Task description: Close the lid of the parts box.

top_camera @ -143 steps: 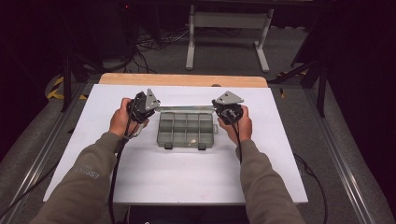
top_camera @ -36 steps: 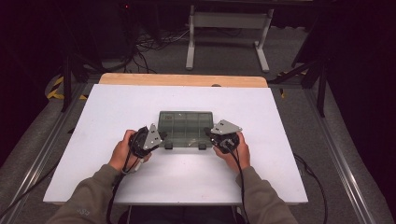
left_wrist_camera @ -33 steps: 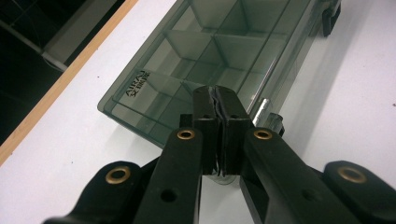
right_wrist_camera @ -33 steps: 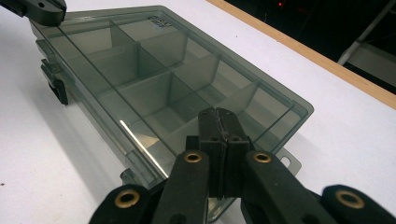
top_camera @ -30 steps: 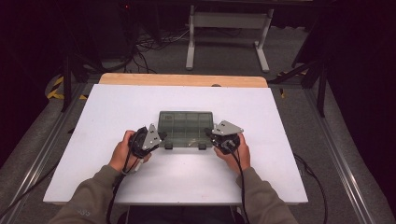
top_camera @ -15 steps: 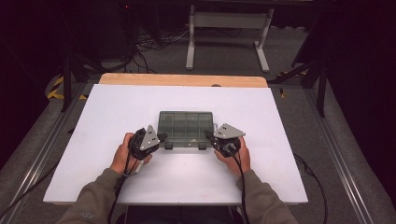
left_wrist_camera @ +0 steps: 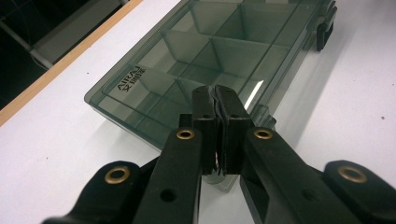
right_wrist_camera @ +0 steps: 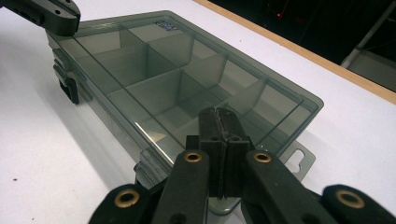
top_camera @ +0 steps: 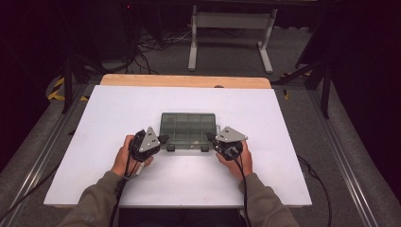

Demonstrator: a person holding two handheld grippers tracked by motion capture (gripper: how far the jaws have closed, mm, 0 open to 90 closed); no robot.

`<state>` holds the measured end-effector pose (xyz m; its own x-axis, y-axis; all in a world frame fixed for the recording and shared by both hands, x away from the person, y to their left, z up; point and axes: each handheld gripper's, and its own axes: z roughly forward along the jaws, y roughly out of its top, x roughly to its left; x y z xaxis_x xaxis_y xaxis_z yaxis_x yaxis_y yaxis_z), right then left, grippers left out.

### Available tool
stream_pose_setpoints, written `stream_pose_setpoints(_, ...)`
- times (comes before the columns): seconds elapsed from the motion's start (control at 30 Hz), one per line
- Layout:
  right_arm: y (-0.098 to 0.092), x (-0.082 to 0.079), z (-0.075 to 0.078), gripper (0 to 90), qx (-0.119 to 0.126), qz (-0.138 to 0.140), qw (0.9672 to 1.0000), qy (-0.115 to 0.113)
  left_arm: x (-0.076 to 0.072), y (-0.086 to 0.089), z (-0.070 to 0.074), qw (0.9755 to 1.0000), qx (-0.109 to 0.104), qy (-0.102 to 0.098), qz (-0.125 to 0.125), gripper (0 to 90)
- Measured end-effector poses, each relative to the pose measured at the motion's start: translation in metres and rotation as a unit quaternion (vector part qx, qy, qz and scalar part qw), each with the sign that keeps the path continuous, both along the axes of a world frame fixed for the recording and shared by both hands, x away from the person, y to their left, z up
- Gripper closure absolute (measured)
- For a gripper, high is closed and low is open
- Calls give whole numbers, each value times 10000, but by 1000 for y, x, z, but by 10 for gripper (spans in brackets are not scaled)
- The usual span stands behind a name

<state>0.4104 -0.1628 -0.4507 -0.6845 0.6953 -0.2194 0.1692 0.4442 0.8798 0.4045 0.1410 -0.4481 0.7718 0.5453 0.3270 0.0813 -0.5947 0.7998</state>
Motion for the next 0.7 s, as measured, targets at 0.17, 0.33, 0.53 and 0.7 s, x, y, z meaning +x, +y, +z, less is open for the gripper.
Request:
stream_pose_setpoints(0.17, 0, 0, 0, 900, 16, 6, 10000, -4, 1, 0, 0, 10000, -13, 2, 3, 876)
stream_pose_setpoints(0.33, 1, -1, 0, 900, -6, 19, 10000, -20, 1, 1, 0, 10000, 3, -14, 17, 876)
stream_pose_setpoints(0.53, 0, -1, -1, 900, 15, 42, 10000, -17, 1, 1, -1, 10000, -19, -26, 1, 876)
stream_pose_setpoints(0.7, 0, -1, -1, 900, 7, 40, 10000, -20, 1, 1, -1, 10000, 10, -60, 31, 876)
